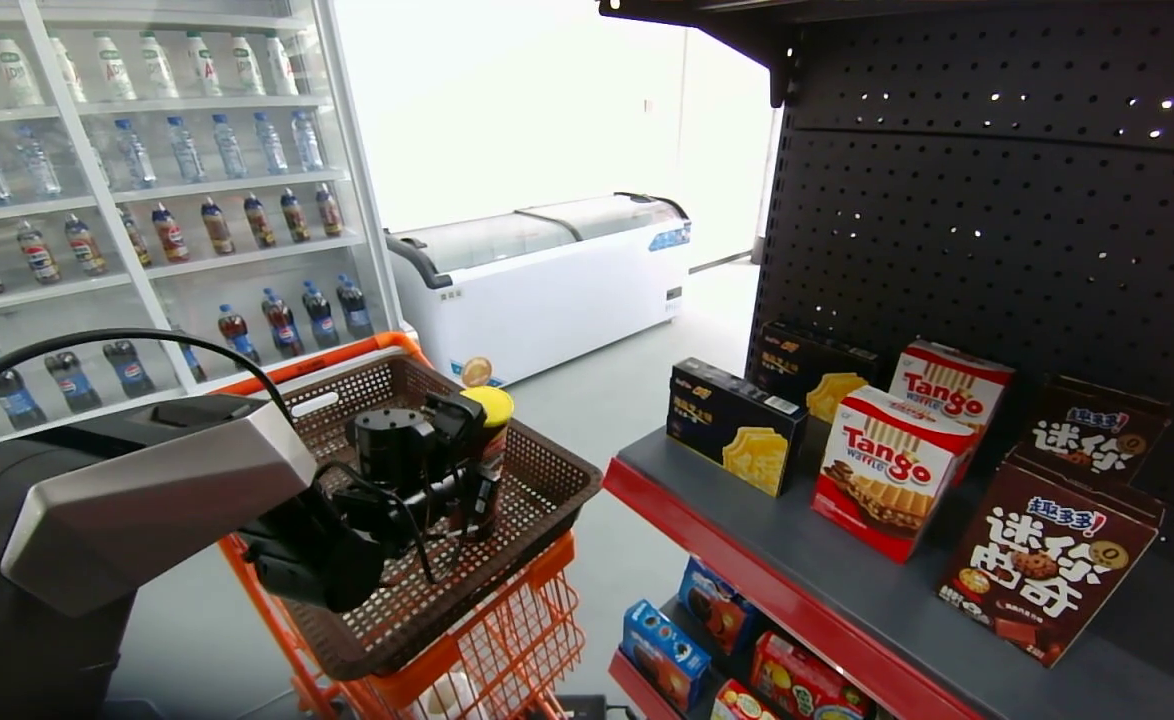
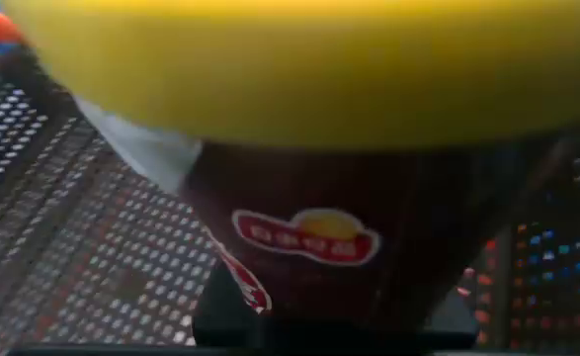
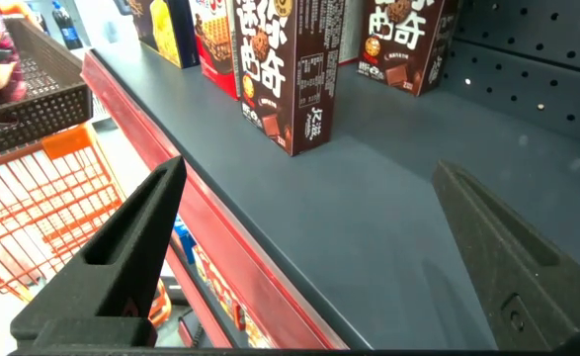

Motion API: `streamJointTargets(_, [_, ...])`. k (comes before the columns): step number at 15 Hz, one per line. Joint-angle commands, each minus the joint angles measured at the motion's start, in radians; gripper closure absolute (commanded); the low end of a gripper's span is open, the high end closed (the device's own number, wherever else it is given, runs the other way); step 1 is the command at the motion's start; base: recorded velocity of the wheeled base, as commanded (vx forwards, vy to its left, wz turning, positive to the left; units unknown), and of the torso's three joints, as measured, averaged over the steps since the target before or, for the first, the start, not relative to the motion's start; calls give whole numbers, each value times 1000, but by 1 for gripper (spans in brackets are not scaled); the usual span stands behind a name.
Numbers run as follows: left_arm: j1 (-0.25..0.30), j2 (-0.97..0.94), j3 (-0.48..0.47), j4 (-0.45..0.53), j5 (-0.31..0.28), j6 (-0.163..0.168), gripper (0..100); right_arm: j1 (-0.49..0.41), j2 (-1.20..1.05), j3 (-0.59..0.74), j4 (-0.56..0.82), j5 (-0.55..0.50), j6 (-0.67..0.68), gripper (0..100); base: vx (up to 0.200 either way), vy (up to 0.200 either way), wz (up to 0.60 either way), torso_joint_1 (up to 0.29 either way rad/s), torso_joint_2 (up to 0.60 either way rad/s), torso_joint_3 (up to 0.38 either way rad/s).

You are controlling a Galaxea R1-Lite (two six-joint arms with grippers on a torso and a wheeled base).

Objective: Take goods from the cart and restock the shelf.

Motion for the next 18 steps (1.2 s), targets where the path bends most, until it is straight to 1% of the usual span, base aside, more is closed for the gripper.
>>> streamJointTargets(1, [-5, -6, 30, 21, 65, 44, 100, 0, 0, 1, 0, 1, 0, 0, 0, 0, 0, 0, 0, 0])
streamJointTargets(2, [-18, -20, 44, 19, 76, 45, 100, 0, 0, 1, 0, 1, 0, 0, 0, 0, 0, 0, 0, 0])
streamJointTargets(4, [-34, -68, 52, 22, 74, 45, 100, 0, 0, 1, 0, 1, 0, 0, 0, 0, 0, 0, 0, 0])
streamJointTargets(6, [-51, -124, 44, 33, 62, 42, 100, 0, 0, -1, 0, 1, 0, 0, 0, 0, 0, 0, 0, 0])
streamJointTargets(7, [-62, -143, 44, 44, 47, 40, 100, 0, 0, 1, 0, 1, 0, 0, 0, 0, 0, 0, 0, 0])
streamJointTargets(8, [-79, -203, 46, 64, 5, 24, 100, 0, 0, -1, 0, 1, 0, 0, 0, 0, 0, 0, 0, 0])
streamJointTargets(9, [-88, -244, 41, 97, 4, 16, 100, 0, 0, 1, 0, 1, 0, 0, 0, 0, 0, 0, 0, 0])
streamJointTargets(11, [-97, -331, 7, 231, 1, -15, 100, 0, 0, 1, 0, 1, 0, 0, 0, 0, 0, 0, 0, 0])
streamJointTargets(12, [-97, -365, 1, 278, 1, -27, 100, 0, 0, 1, 0, 1, 0, 0, 0, 0, 0, 0, 0, 0])
streamJointTargets(13, [-99, -431, 9, 346, 8, -44, 100, 0, 0, -1, 0, 1, 0, 0, 0, 0, 0, 0, 0, 0])
streamJointTargets(14, [-103, -483, 20, 375, 30, -62, 100, 0, 0, 1, 0, 1, 0, 0, 0, 0, 0, 0, 0, 0])
streamJointTargets(15, [-105, -539, 41, 392, 28, -82, 100, 0, 0, 1, 0, 1, 0, 0, 0, 0, 0, 0, 0, 0])
streamJointTargets(16, [-105, -580, 53, 413, -2, -88, 100, 0, 0, 1, 0, 1, 0, 0, 0, 0, 0, 0, 0, 0])
streamJointTargets(17, [-96, -658, 73, 478, -124, -90, 100, 0, 0, 1, 0, 1, 0, 0, 0, 0, 0, 0, 0, 0])
streamJointTargets(18, [-93, -690, 76, 507, -160, -93, 100, 0, 0, -1, 0, 1, 0, 0, 0, 0, 0, 0, 0, 0])
